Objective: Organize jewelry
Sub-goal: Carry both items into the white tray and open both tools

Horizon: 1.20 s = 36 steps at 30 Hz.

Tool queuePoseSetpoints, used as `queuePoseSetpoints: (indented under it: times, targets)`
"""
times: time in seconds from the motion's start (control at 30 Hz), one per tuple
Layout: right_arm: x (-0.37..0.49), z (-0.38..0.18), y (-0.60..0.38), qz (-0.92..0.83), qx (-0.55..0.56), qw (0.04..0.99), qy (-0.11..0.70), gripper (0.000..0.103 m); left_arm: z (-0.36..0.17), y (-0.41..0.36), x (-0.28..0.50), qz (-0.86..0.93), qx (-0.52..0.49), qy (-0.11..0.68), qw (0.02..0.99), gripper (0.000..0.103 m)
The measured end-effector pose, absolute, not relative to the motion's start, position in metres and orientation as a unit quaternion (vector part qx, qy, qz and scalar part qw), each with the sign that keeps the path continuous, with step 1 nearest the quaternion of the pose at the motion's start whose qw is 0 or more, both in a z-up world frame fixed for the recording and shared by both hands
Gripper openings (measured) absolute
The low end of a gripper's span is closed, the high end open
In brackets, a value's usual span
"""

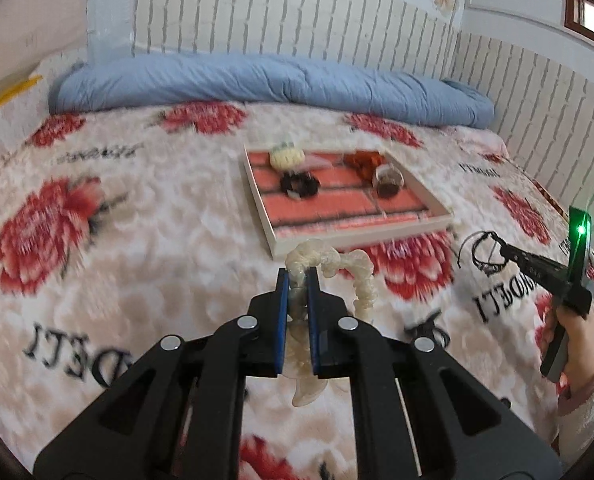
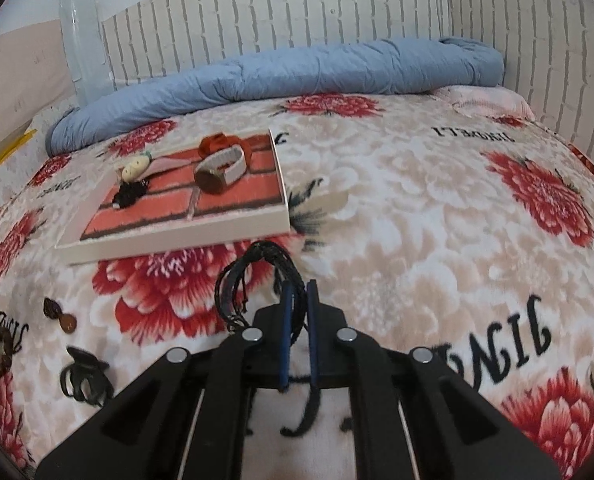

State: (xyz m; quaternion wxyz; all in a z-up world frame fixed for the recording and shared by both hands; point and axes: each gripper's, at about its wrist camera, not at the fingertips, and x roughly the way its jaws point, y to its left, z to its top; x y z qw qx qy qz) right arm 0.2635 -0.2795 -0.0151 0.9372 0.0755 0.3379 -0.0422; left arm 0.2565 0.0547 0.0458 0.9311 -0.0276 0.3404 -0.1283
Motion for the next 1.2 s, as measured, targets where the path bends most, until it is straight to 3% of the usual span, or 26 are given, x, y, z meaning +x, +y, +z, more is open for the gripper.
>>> queuePoseSetpoints:
  times: [0.37,0.63,0.9,1.2]
  targets:
    - [0.307,0.030,-0.267,-0.027,0.063,0.948,0.310,0.007,0.094,0.064,0.314,-0.114,-0.004,0.319,0.941,0.007]
    - [0.358,0.047,-0.248,-0.014,0.041,0.952,0.302,0.007,0.097,0.050,0.367,-0.117,0.001,0.320,0.940,0.007]
    - [0.406,0.045,-0.240,-0.009,0.032,0.952,0.306,0.007,0.083,0.019,0.424,-0.135,0.001,0.328,0.935,0.007]
    - [0.451,0.005,-0.233,-0.007,0.018,0.940,0.340,0.007,0.029,-0.017,0.483,-0.141,0.017,0.365,0.920,0.007]
